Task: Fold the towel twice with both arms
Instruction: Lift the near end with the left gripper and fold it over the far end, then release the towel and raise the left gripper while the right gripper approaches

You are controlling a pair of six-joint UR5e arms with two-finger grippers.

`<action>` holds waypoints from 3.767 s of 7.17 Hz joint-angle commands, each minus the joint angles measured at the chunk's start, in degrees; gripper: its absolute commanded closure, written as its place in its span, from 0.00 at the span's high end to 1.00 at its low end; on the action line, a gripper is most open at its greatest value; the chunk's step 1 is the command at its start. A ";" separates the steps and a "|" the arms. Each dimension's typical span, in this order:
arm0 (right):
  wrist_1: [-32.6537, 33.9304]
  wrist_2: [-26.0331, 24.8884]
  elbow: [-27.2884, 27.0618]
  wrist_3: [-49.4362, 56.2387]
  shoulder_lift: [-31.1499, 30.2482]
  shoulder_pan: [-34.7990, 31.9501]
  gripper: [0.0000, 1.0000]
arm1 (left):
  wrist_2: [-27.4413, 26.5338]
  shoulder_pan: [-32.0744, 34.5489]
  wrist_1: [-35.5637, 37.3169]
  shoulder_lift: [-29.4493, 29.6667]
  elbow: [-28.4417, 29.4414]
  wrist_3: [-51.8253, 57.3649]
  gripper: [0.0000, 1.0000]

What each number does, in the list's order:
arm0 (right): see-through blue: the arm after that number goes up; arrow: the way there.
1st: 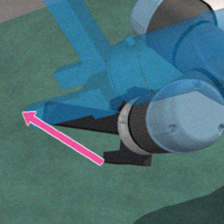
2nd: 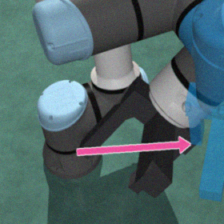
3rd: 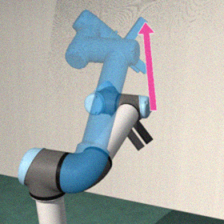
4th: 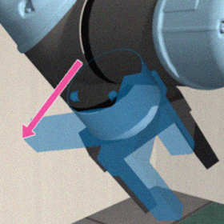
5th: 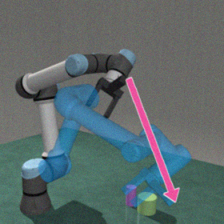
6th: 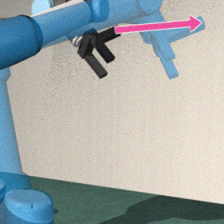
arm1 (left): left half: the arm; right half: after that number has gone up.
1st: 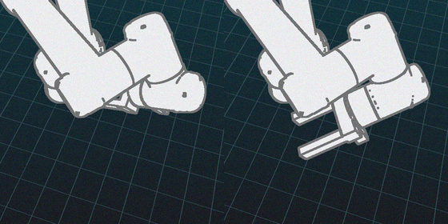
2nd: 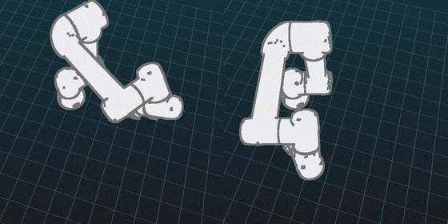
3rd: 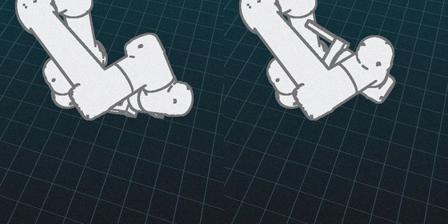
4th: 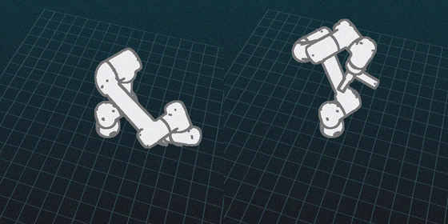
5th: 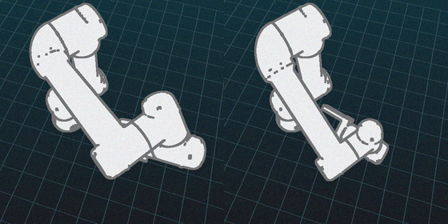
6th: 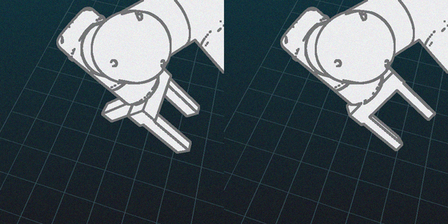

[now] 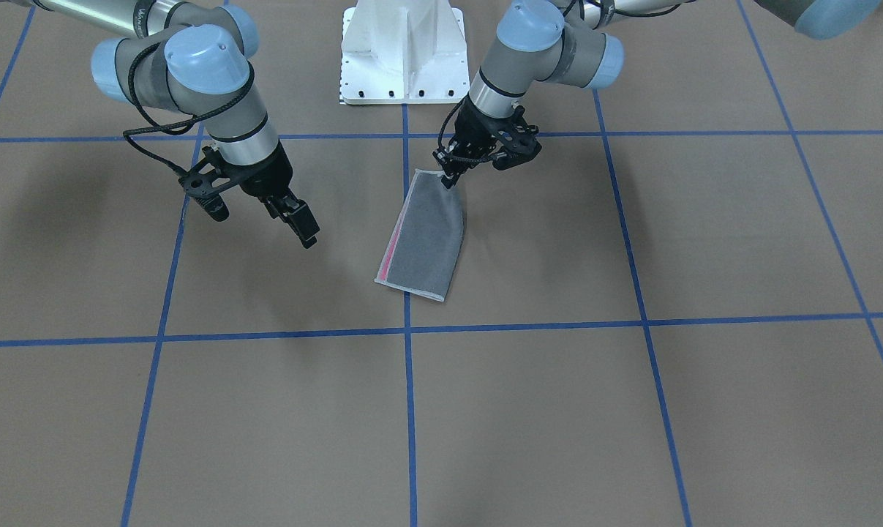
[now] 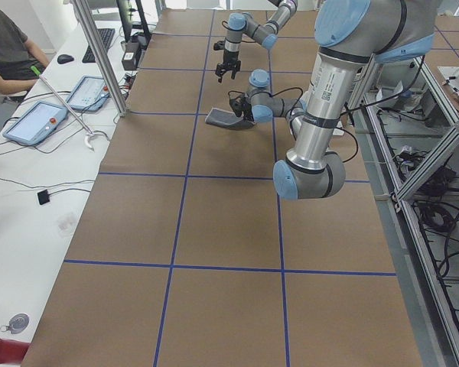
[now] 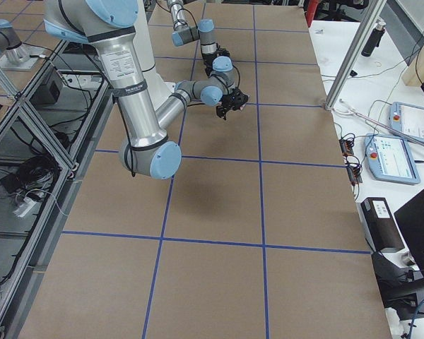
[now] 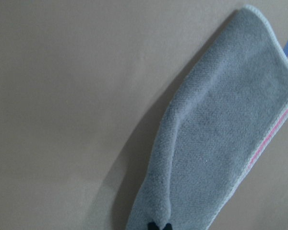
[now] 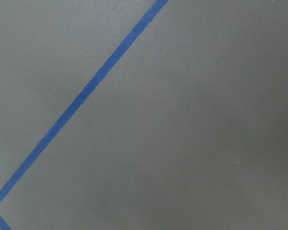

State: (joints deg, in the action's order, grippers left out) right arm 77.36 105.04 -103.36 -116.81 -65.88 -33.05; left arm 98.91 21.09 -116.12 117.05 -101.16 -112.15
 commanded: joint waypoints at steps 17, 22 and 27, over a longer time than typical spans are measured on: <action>-0.11 0.61 0.00 9.14 -6.19 -4.57 1.00 | -0.64 12.04 3.53 25.33 26.97 -0.26 0.00; -0.11 0.43 0.26 9.05 -6.10 -4.30 1.00 | -0.65 14.06 -5.25 28.49 37.08 -0.26 0.00; -0.81 -0.35 3.93 8.44 -1.13 -3.69 1.00 | -0.03 16.96 -5.88 29.28 37.44 2.20 0.85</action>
State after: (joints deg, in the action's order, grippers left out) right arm 76.61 105.21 -101.70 -108.10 -69.78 -36.85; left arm 98.63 37.16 -121.90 146.24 -63.58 -110.13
